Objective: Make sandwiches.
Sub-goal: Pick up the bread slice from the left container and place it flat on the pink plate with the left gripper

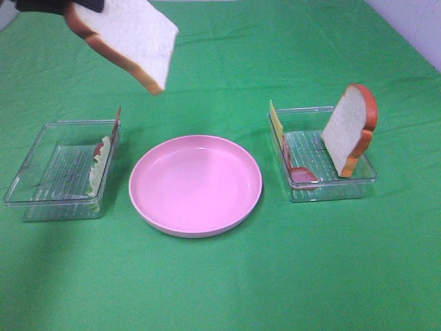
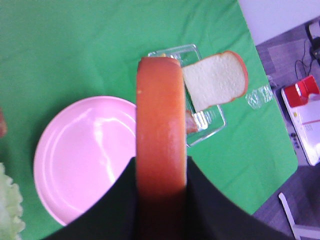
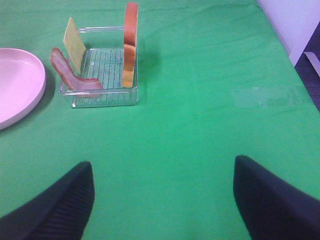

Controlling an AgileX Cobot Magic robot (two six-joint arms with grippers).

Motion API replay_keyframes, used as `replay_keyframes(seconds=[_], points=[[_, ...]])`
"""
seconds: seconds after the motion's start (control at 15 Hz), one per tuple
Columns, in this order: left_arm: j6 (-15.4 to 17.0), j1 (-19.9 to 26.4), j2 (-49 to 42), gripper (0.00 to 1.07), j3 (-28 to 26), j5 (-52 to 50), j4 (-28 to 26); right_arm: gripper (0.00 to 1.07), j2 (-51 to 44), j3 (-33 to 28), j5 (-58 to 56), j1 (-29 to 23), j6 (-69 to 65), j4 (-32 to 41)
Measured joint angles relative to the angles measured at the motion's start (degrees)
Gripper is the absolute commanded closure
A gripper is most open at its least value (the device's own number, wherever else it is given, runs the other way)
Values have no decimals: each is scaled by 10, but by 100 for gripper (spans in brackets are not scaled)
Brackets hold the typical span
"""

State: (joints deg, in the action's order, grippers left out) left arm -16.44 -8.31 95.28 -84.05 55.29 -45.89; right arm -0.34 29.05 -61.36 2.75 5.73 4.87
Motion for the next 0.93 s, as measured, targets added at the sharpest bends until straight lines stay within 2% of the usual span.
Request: replay_keyframes(seconds=[0.33,0.47,0.6,0.8,0.93], points=[[0,-96,105,107,1,-57,-2,34,0,0,0,0,0,0],[33,-120,151,107,1,-85,-3,34,0,0,0,0,0,0],[50,-131,180,107,1,-93,-3,34,0,0,0,0,0,0],[57,-136,209,106,1,-93,0,34,0,0,0,0,0,0],[58,-136,225,101,1,-93,0,34,0,0,0,0,0,0]])
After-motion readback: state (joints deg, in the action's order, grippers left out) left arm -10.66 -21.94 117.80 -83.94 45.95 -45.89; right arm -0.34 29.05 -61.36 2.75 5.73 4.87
